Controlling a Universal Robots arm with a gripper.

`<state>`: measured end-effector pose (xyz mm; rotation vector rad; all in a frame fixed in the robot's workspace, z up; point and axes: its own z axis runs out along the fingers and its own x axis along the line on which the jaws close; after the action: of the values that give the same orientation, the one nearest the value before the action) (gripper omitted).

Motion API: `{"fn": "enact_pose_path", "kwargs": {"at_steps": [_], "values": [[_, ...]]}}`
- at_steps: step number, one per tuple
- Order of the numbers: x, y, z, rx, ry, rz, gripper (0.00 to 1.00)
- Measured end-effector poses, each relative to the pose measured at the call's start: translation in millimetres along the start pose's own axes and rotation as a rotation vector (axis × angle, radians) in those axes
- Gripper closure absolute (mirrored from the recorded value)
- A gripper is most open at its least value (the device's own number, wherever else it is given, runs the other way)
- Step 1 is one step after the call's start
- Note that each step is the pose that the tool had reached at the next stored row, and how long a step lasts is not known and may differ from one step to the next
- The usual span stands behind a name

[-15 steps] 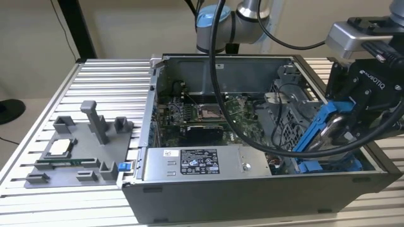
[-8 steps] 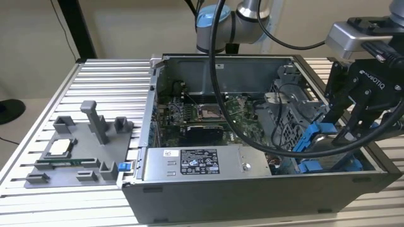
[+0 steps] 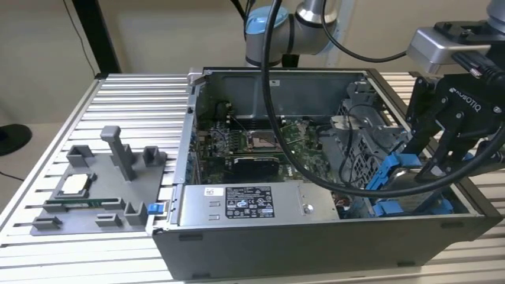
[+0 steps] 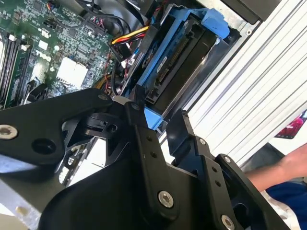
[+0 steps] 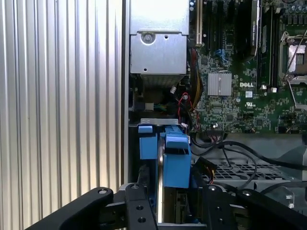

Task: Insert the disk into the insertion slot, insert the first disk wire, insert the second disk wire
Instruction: 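Insert the disk into the insertion slot, then insert the first disk wire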

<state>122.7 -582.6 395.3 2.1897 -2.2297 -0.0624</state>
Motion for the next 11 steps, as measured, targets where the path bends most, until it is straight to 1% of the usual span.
{"fn": "enact_pose_path", "kwargs": {"at_steps": [3,4,9,11], "values": [[0.0,0.0,-0.1,0.0,-0.0001,0.0,1.0],[0.0,0.0,-0.1,0.0,-0.0002,0.0,0.0],[0.0,0.1,-1.8,0.0,-0.0028,0.0,0.0],[-0.4,0.0,-2.0,-0.0001,-0.0028,0.0,0.0]]}}
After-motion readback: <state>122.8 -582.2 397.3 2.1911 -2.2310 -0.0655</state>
